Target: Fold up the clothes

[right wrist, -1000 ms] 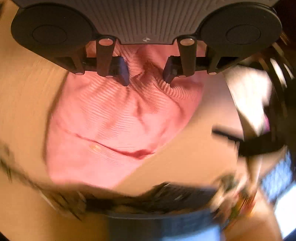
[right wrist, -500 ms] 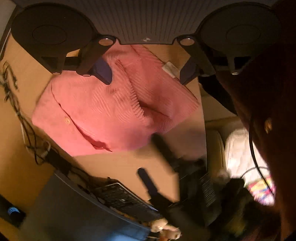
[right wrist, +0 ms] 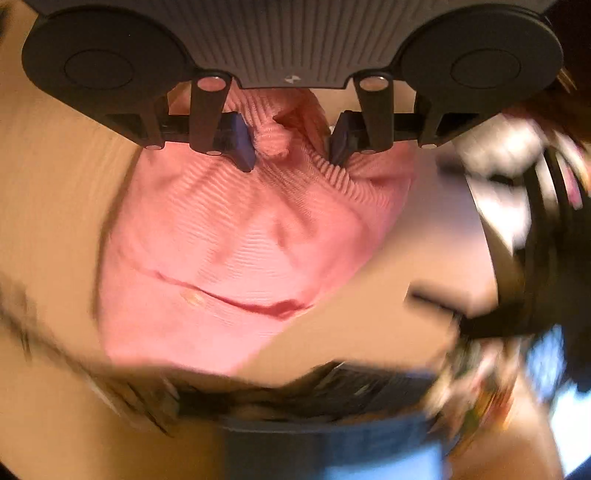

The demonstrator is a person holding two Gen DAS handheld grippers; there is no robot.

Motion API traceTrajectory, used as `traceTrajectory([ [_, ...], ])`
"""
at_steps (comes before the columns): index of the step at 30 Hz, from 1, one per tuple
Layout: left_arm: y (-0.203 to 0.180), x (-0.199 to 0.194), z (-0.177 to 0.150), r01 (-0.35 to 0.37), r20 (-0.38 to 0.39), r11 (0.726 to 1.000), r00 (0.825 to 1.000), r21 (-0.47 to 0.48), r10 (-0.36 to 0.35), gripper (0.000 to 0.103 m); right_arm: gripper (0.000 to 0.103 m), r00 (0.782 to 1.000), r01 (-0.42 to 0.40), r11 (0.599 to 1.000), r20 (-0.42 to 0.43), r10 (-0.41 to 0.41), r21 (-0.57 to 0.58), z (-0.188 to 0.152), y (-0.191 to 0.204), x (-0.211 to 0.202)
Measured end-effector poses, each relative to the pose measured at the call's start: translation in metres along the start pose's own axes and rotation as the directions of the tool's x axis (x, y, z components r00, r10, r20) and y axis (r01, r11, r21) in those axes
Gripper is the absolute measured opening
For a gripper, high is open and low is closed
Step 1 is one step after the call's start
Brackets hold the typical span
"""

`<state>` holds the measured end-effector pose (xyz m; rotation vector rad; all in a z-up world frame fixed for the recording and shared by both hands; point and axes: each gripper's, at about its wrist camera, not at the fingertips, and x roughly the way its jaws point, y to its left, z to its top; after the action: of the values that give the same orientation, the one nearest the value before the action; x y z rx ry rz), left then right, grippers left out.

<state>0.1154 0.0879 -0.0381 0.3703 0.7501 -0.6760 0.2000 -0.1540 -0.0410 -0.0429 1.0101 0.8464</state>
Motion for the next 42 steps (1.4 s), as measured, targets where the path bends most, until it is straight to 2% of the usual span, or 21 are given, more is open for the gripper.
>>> traceTrajectory([
  [3, -0.018, 0.009, -0.006, -0.036, -0.017, 0.993, 0.999, 0.109, 0.038, 0.103, 0.044, 0.997, -0.077, 0.983, 0.008, 0.077, 0.167, 0.002, -0.022, -0.004],
  [6, -0.036, 0.024, -0.011, -0.114, 0.011, 0.958, 0.993, 0.262, 0.115, 0.103, 0.044, 0.996, -0.094, 0.971, 0.015, 0.093, 0.218, 0.002, -0.027, -0.004],
  [9, -0.030, 0.036, -0.002, -0.155, 0.035, 0.959, 0.988, 0.239, 0.151, 0.103, 0.045, 0.998, -0.063, 0.983, 0.032, 0.058, 0.172, -0.002, -0.017, -0.013],
  [11, -0.026, 0.044, 0.005, -0.182, 0.050, 0.958, 0.983, 0.223, 0.175, 0.103, 0.059, 0.997, -0.005, 0.996, 0.077, -0.002, 0.084, -0.002, -0.006, -0.026],
  [13, -0.022, 0.052, 0.011, -0.209, 0.065, 0.956, 0.978, 0.206, 0.200, 0.103, 0.082, 0.979, 0.144, 0.983, 0.164, -0.124, -0.112, -0.010, 0.014, -0.042],
  [14, -0.015, 0.054, 0.016, -0.197, 0.062, 0.968, 0.980, 0.159, 0.189, 0.103, 0.084, 0.958, 0.238, 0.942, 0.218, -0.187, -0.236, -0.016, 0.026, -0.048],
  [15, 0.000, 0.055, 0.024, -0.141, 0.048, 0.989, 0.989, 0.047, 0.139, 0.103, 0.086, 0.940, 0.308, 0.886, 0.256, -0.227, -0.347, -0.023, 0.037, -0.048],
  [16, 0.010, 0.054, 0.027, -0.110, 0.045, 0.994, 0.993, -0.019, 0.111, 0.103, 0.086, 0.922, 0.368, 0.814, 0.290, -0.257, -0.449, -0.031, 0.047, -0.045],
  [18, 0.014, 0.049, 0.025, -0.106, 0.047, 0.994, 0.993, -0.033, 0.107, 0.103, 0.086, 0.899, 0.434, 0.691, 0.331, -0.287, -0.579, -0.046, 0.063, -0.032],
  [20, 0.019, 0.043, 0.023, -0.101, 0.049, 0.994, 0.993, -0.047, 0.103, 0.103, 0.086, 0.876, 0.482, 0.607, 0.365, -0.316, -0.632, -0.053, 0.072, -0.014],
  [21, 0.021, 0.040, 0.022, -0.099, 0.051, 0.994, 0.994, -0.054, 0.101, 0.103, 0.086, 0.872, 0.489, 0.604, 0.369, -0.322, -0.630, -0.049, 0.073, -0.007],
  [23, 0.025, 0.035, 0.021, -0.094, 0.053, 0.993, 0.994, -0.067, 0.098, 0.103, 0.083, 0.871, 0.490, 0.622, 0.369, -0.325, -0.610, -0.037, 0.071, 0.003],
  [24, 0.027, 0.032, 0.020, -0.092, 0.054, 0.993, 0.994, -0.074, 0.096, 0.103, 0.065, 0.870, 0.491, 0.632, 0.368, -0.327, -0.600, -0.031, 0.070, 0.008],
  [25, 0.029, 0.029, 0.019, -0.089, 0.056, 0.993, 0.994, -0.081, 0.094, 0.103, 0.043, 0.891, 0.448, 0.715, 0.335, -0.307, -0.536, -0.020, 0.060, 0.005],
  [27, 0.034, 0.024, 0.017, -0.084, 0.058, 0.992, 0.994, -0.095, 0.090, 0.103, 0.034, 0.936, 0.318, 0.884, 0.260, -0.236, -0.343, 0.003, 0.035, -0.007],
  [29, 0.038, 0.018, 0.015, -0.079, 0.061, 0.991, 0.994, -0.109, 0.086, 0.103, 0.029, 0.969, 0.168, 0.979, 0.204, -0.142, -0.115, 0.027, 0.010, -0.019],
  [30, 0.040, 0.015, 0.015, -0.077, 0.062, 0.990, 0.994, -0.115, 0.085, 0.103, 0.027, 0.979, 0.090, 0.996, 0.186, -0.089, 0.005, 0.038, -0.003, -0.025],
  [32, 0.045, 0.010, 0.013, -0.072, 0.065, 0.989, 0.995, -0.129, 0.081, 0.103, 0.026, 0.983, -0.011, 0.985, 0.181, -0.021, 0.174, 0.049, -0.028, -0.029],
  [34, 0.047, 0.007, 0.008, -0.089, 0.058, 0.989, 0.994, -0.118, 0.097, 0.103, 0.026, 0.986, -0.047, 0.970, 0.168, 0.007, 0.237, 0.054, -0.040, -0.027],
  [38, 0.038, 0.018, 0.005, -0.140, 0.053, 0.990, 0.989, -0.017, 0.141, 0.103, 0.026, 0.992, -0.054, 0.971, 0.127, 0.025, 0.231, 0.052, -0.037, -0.023],
  [42, 0.026, 0.045, 0.024, -0.169, 0.099, 0.982, 0.982, 0.084, 0.161, 0.103, 0.027, 0.995, 0.028, 0.992, 0.094, -0.039, 0.120, 0.053, -0.017, -0.024],
])
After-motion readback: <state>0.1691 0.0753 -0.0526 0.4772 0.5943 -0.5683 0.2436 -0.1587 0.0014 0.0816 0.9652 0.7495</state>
